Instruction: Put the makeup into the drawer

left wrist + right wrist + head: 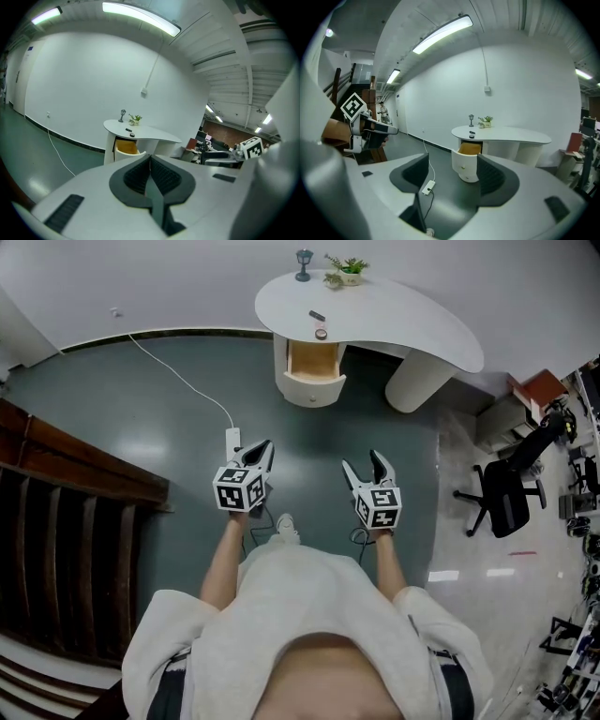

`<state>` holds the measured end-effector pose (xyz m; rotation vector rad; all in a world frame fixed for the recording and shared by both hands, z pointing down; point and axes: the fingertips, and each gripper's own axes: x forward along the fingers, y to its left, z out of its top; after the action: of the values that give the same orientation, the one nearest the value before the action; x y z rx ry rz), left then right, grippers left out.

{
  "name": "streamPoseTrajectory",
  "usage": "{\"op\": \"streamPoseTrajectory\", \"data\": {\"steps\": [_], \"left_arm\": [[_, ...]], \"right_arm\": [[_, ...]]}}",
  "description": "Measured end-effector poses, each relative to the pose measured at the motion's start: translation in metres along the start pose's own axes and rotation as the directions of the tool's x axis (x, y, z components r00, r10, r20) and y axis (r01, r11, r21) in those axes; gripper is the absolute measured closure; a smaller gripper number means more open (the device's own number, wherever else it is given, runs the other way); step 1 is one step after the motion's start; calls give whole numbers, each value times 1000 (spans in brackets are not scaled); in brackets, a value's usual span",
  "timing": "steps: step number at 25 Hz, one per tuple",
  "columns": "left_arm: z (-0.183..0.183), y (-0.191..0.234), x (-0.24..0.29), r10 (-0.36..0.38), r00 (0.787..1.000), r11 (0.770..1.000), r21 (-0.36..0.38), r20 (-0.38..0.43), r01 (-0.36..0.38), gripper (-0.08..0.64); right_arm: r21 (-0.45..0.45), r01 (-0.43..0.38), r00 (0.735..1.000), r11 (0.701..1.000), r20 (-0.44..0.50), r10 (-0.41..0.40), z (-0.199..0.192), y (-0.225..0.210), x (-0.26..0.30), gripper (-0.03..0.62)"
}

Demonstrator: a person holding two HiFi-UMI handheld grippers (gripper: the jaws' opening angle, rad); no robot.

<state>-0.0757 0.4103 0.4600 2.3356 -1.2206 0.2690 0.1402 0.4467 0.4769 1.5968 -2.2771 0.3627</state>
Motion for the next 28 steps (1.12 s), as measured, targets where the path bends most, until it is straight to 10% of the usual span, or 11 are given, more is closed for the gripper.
{"op": "streamPoseTrajectory", "data": {"steps": [28], "left_arm": [[109, 110, 229, -4, 996, 1000, 17, -90, 6, 548]], "right_arm": [[51, -43, 998, 998, -43, 45, 65, -109, 249, 296]]}}
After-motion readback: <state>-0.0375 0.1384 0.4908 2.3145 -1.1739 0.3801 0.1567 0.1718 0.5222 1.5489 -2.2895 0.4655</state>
